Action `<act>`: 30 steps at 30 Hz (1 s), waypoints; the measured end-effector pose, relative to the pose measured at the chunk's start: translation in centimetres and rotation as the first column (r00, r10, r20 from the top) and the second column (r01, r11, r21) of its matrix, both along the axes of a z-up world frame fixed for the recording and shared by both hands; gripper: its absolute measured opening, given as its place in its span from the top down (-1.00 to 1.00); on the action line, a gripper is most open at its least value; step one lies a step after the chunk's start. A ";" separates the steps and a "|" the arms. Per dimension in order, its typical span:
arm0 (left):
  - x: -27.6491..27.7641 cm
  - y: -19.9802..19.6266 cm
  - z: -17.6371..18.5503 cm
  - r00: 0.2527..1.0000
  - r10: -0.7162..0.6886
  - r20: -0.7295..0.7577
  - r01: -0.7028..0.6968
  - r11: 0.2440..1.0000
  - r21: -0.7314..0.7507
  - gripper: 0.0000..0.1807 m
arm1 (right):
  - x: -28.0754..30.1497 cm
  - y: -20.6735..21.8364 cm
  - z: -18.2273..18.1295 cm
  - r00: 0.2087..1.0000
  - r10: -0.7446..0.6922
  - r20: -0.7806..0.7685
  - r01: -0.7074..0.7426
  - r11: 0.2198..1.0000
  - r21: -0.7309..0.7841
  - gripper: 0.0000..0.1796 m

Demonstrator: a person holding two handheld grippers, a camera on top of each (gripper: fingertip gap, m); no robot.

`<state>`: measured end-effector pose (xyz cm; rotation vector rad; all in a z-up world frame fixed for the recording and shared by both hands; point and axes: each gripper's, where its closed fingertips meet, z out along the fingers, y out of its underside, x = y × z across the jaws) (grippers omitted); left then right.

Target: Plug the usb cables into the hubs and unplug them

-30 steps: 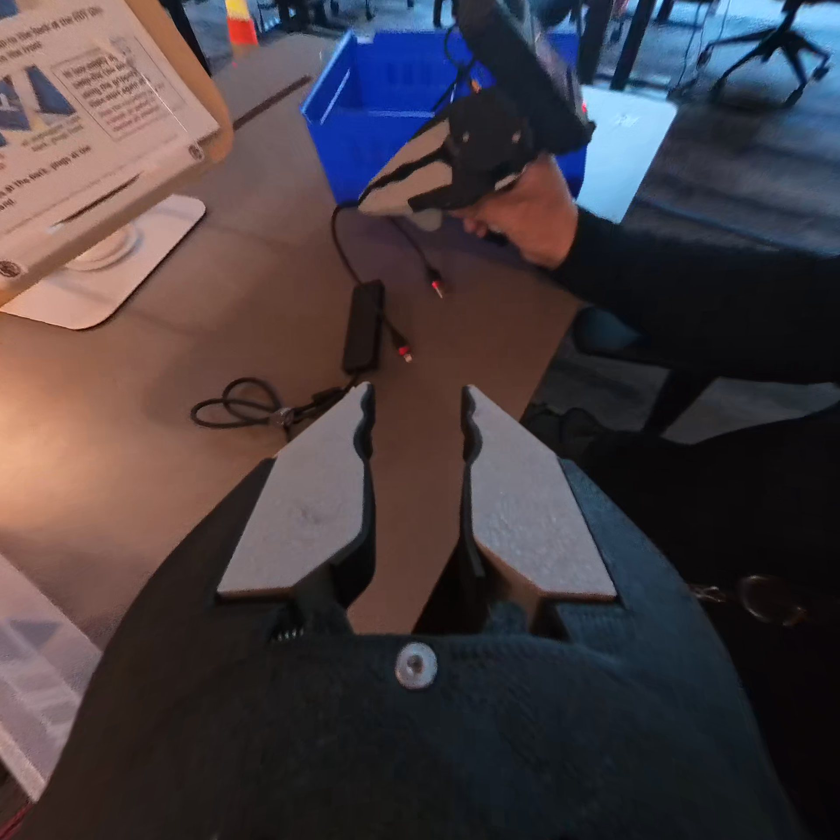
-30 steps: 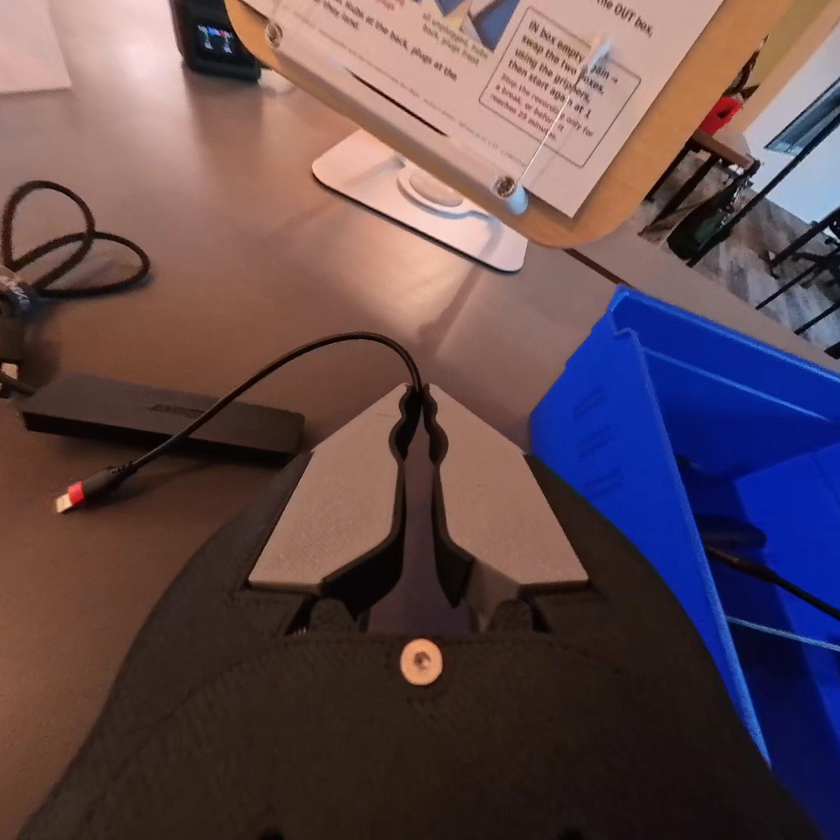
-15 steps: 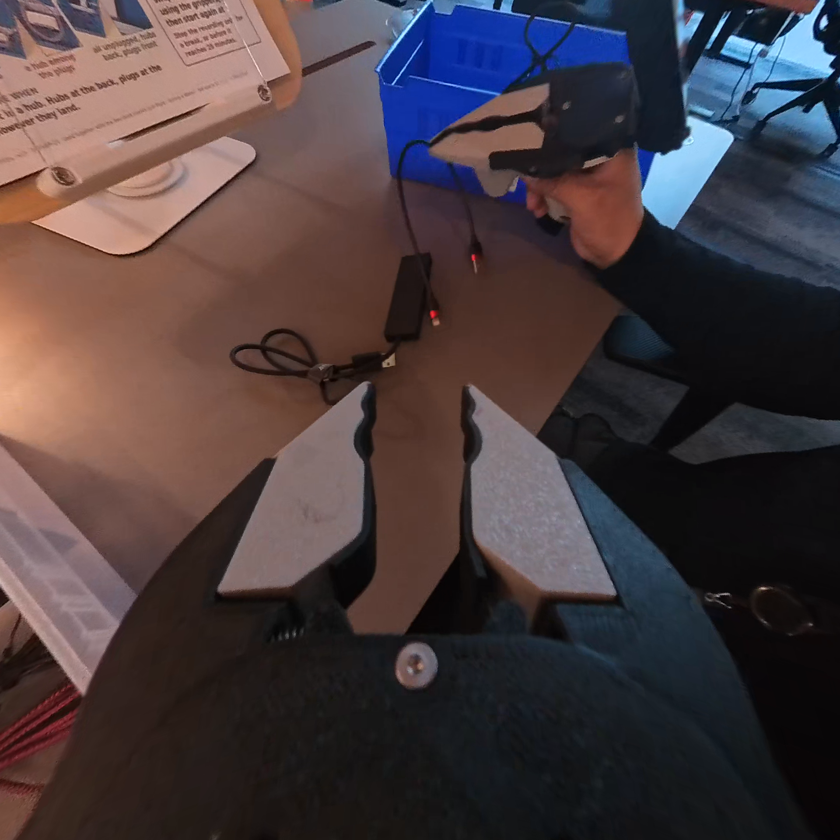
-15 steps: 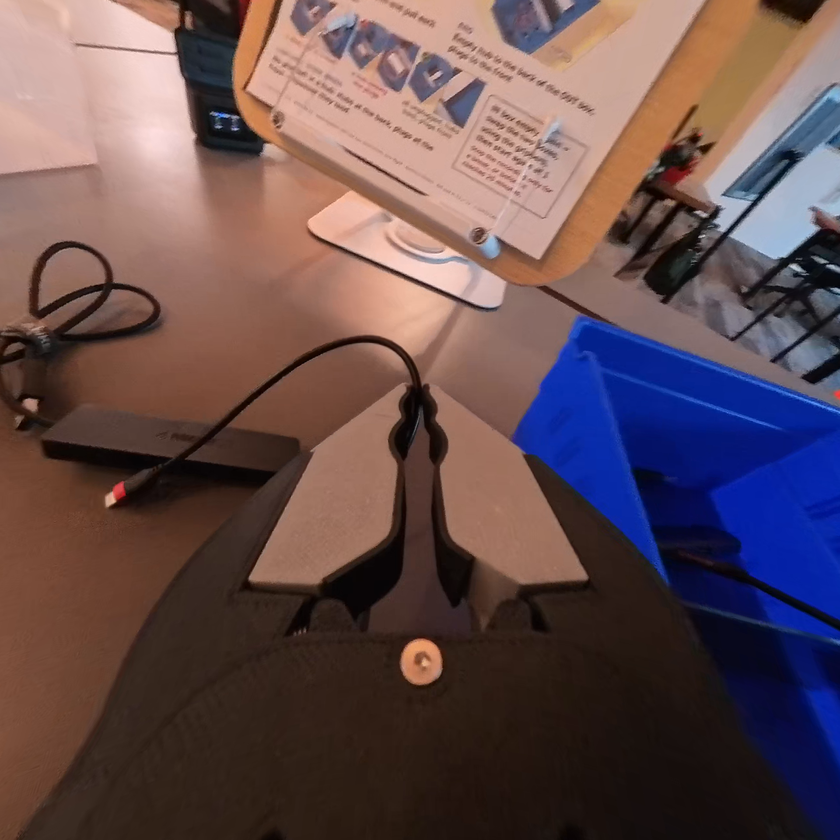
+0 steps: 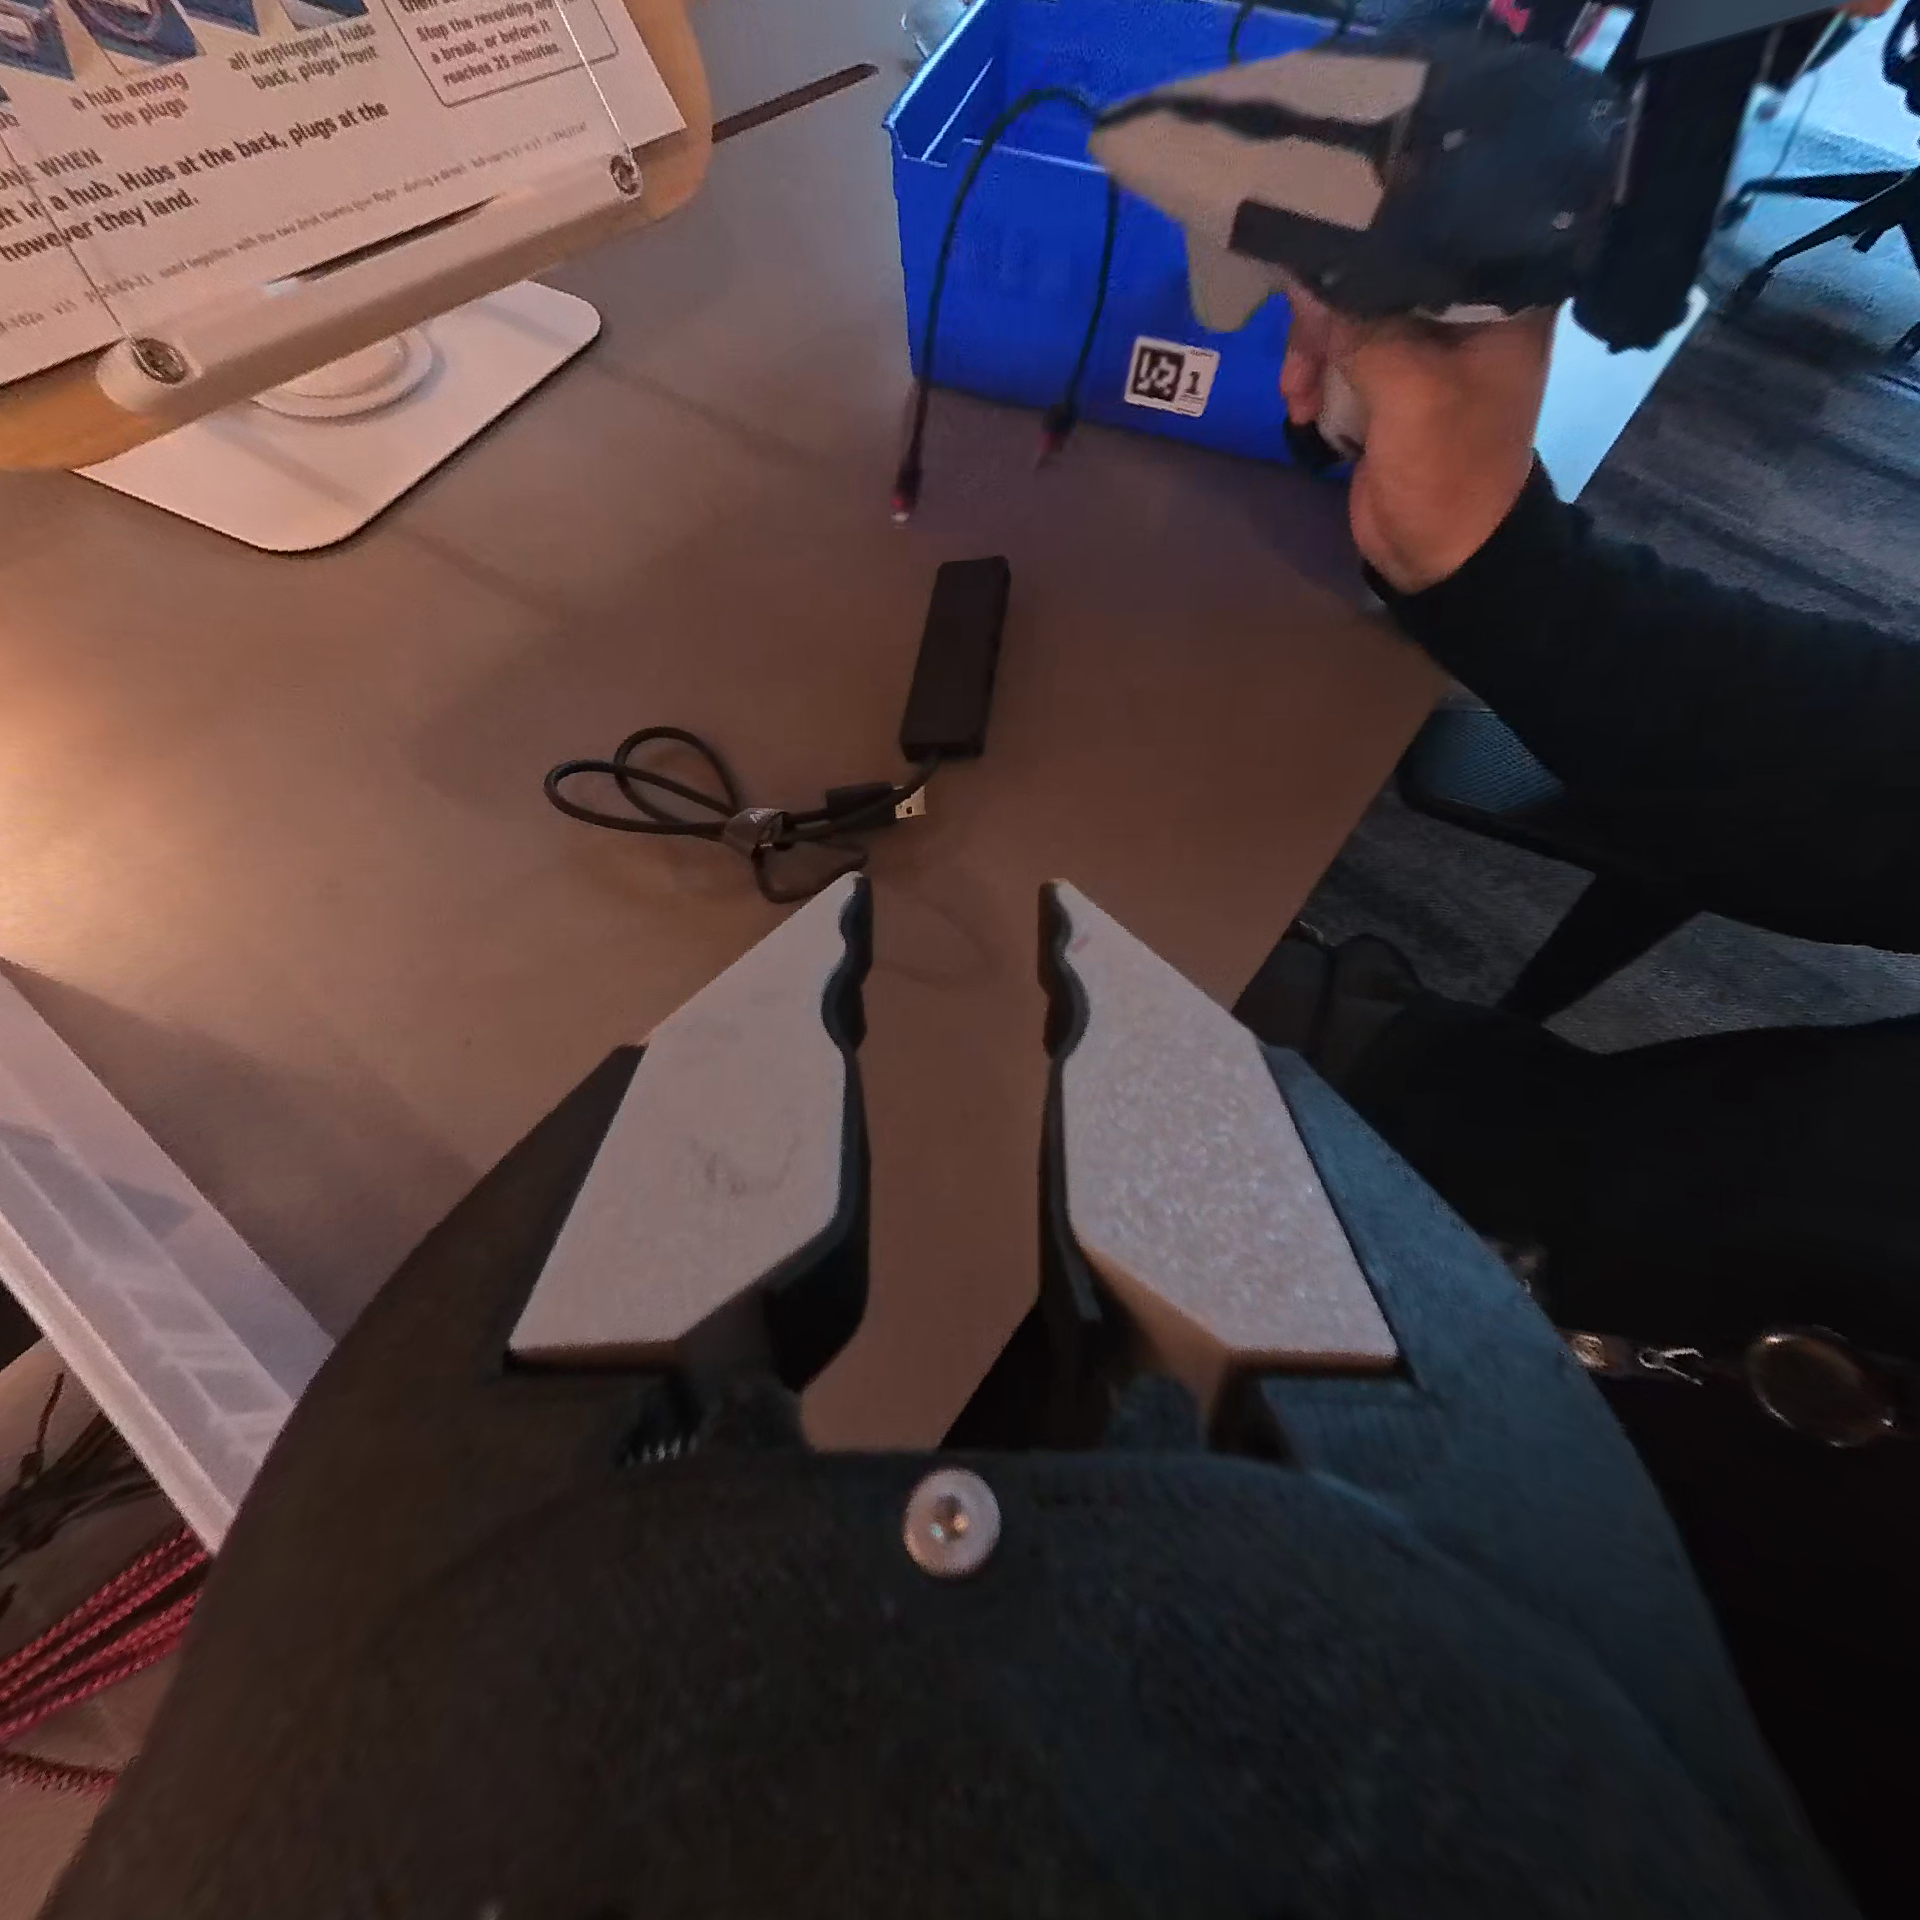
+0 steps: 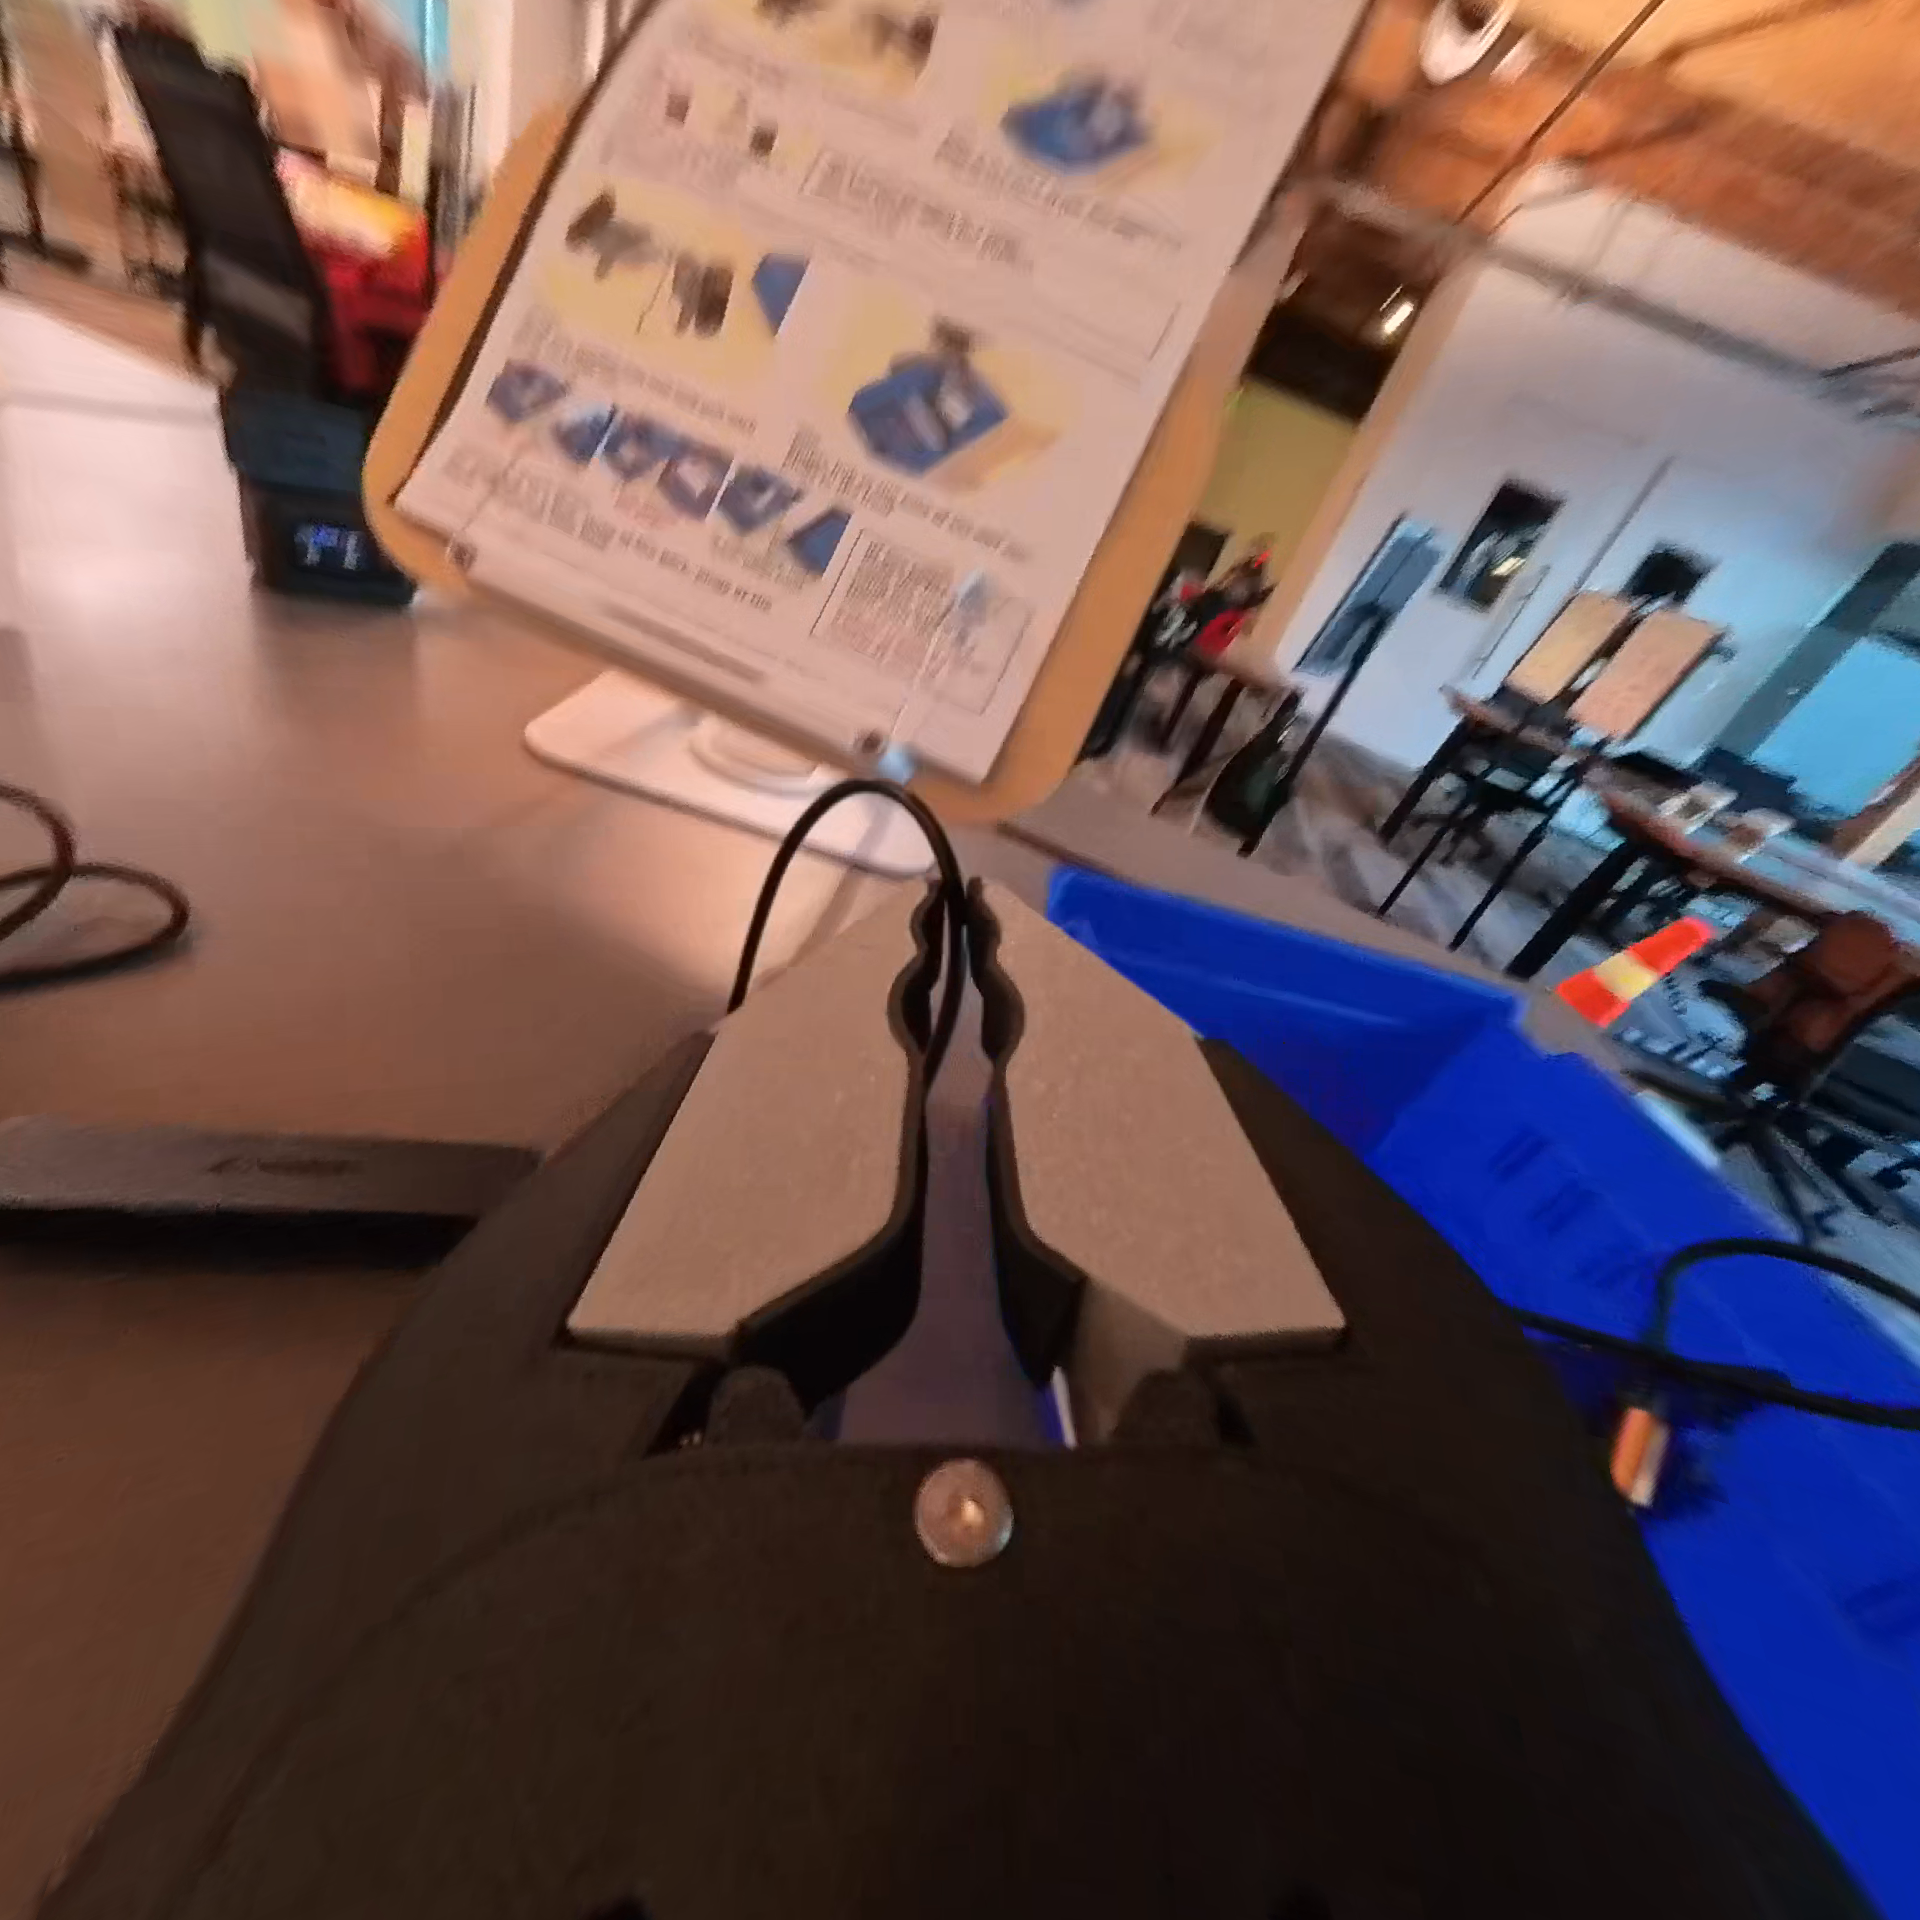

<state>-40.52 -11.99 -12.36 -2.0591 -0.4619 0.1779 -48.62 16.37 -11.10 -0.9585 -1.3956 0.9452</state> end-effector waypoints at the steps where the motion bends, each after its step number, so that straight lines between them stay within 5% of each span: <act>1: 0.1 0.0 0.1 1.000 -0.002 -0.004 0.002 1.000 0.001 0.69 | -0.4 -0.4 -1.0 0.998 0.023 0.053 -0.022 1.000 -0.003 1.00; 13: 0.5 0.4 -0.5 1.000 -0.026 0.007 0.027 0.999 -0.020 0.70 | -2.2 -0.6 -8.3 0.907 0.059 0.418 -0.035 0.997 -0.066 0.93; 21: 0.3 0.0 -0.6 1.000 -0.020 -0.003 0.020 0.999 -0.034 0.72 | -2.1 -1.1 -10.2 0.857 0.090 0.507 -0.050 0.995 -0.091 0.89; 30: 0.2 -0.2 -0.6 1.000 -0.013 -0.016 0.013 0.999 -0.042 0.73 | -1.9 -2.5 -7.4 0.911 0.166 0.378 -0.131 0.985 -0.117 0.85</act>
